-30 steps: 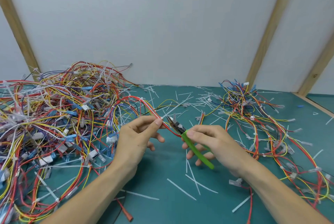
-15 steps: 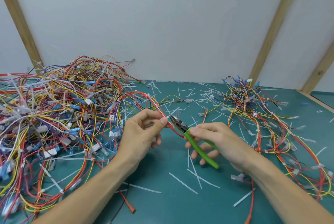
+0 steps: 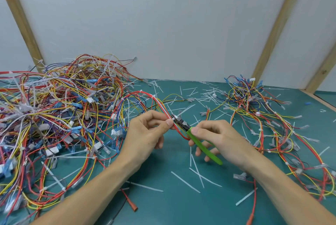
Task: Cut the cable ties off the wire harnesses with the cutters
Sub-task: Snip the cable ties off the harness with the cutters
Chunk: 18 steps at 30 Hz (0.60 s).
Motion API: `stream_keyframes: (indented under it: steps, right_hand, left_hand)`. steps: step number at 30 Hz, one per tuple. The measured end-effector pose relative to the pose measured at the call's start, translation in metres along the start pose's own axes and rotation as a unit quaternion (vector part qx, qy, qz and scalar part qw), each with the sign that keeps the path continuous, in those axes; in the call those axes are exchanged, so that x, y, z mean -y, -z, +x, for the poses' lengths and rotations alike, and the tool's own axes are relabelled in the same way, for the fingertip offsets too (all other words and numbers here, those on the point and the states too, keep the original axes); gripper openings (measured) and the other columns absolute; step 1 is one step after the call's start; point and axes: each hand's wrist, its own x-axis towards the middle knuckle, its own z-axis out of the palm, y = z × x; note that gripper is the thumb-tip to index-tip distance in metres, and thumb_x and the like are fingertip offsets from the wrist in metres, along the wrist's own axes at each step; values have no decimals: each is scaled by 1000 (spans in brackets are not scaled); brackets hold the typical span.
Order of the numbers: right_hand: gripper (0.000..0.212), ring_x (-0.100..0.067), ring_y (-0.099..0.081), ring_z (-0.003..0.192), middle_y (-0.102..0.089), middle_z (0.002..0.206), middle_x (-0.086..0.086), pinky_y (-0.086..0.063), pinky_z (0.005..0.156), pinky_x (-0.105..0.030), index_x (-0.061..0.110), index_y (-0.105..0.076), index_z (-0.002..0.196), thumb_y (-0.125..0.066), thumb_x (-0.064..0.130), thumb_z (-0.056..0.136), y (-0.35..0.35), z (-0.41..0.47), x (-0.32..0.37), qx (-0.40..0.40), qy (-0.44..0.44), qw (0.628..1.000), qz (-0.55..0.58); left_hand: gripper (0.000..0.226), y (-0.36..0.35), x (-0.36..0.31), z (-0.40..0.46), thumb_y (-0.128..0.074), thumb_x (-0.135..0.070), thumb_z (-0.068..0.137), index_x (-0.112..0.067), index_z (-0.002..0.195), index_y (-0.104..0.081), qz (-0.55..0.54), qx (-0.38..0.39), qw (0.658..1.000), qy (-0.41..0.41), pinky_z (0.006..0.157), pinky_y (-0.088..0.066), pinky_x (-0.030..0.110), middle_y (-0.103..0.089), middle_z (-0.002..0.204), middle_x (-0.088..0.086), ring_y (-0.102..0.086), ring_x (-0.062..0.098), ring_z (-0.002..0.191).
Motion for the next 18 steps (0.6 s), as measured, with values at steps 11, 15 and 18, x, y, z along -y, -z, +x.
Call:
stream_keyframes:
  steps: [11,15,18]
  right_hand:
    - [26,-27,-68,64,-76,89,-14,-52,53,-37,7,-70,85,-65,28,100,-2,0,2,4,-5,1000,16]
    - [32,-26,-67,65,-75,90,-16,-52,53,-36,0,-68,90,-67,30,98,-3,-1,4,16,-16,999,32]
    - [43,-27,-65,63,-75,87,-14,-50,51,-34,-3,-66,89,-67,40,87,-5,-2,6,17,-14,999,32]
  left_hand:
    - [27,-1,-1,-1,-74,-29,79,-5,87,-64,-8,6,1000,11,40,-38,20,-75,76,10,-45,15,38]
    - [24,-1,-2,-1,-74,-28,78,-7,86,-64,-12,9,1000,12,40,-38,20,-74,75,8,-45,14,38]
    - [25,-1,-2,0,-74,-27,78,-6,86,-63,-13,10,1000,13,40,-38,19,-74,75,8,-45,15,37]
